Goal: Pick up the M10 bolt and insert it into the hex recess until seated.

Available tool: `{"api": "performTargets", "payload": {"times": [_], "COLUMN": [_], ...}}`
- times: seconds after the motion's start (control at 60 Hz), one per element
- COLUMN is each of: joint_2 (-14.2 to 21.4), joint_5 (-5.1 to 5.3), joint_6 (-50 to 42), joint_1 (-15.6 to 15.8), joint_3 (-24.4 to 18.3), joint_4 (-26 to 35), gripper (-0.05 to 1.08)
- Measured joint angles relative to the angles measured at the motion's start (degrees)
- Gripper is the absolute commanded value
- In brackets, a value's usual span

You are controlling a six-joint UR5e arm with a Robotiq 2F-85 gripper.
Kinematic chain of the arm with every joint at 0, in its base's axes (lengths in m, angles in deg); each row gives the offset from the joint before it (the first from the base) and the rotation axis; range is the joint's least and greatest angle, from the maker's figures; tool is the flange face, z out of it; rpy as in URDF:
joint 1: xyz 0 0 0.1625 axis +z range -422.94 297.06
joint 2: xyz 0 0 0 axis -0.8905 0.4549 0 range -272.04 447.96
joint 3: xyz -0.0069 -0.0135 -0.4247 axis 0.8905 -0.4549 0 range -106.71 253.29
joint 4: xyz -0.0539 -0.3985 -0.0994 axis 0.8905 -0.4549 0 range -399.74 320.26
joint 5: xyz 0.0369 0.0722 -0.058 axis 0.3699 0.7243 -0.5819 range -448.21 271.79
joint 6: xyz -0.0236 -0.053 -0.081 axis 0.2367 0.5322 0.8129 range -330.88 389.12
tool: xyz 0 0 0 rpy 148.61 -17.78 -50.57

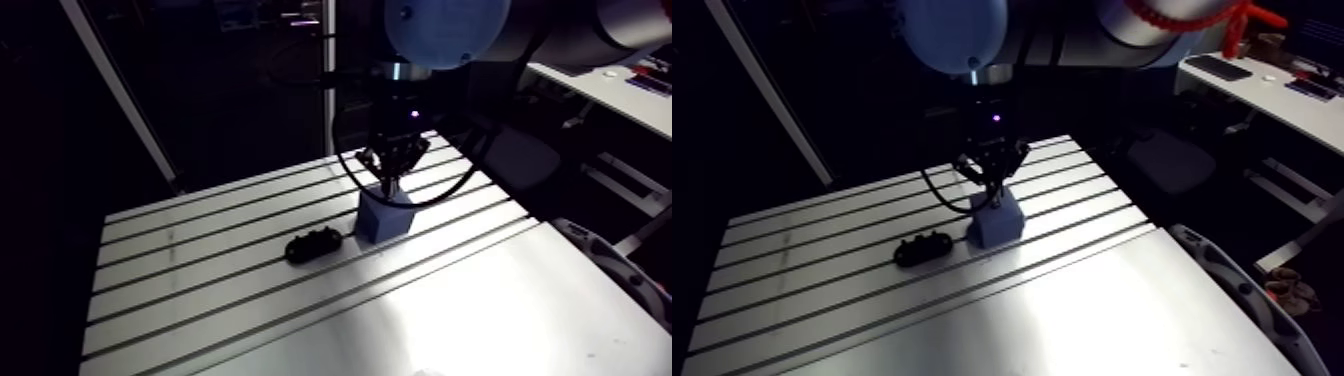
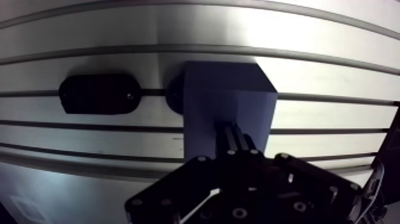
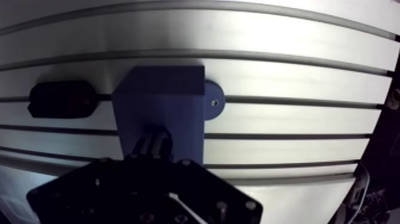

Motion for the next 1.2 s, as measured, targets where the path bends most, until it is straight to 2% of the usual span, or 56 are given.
{"api": "performTargets", "payload": {"times": [1.2], "joint_2": [-0.32], "joint_5": [0.0], "joint_6": [0.15], "joint_1": [0.02], "joint_3": [0.26], "joint_4": [-0.18], "gripper": [1.08]}}
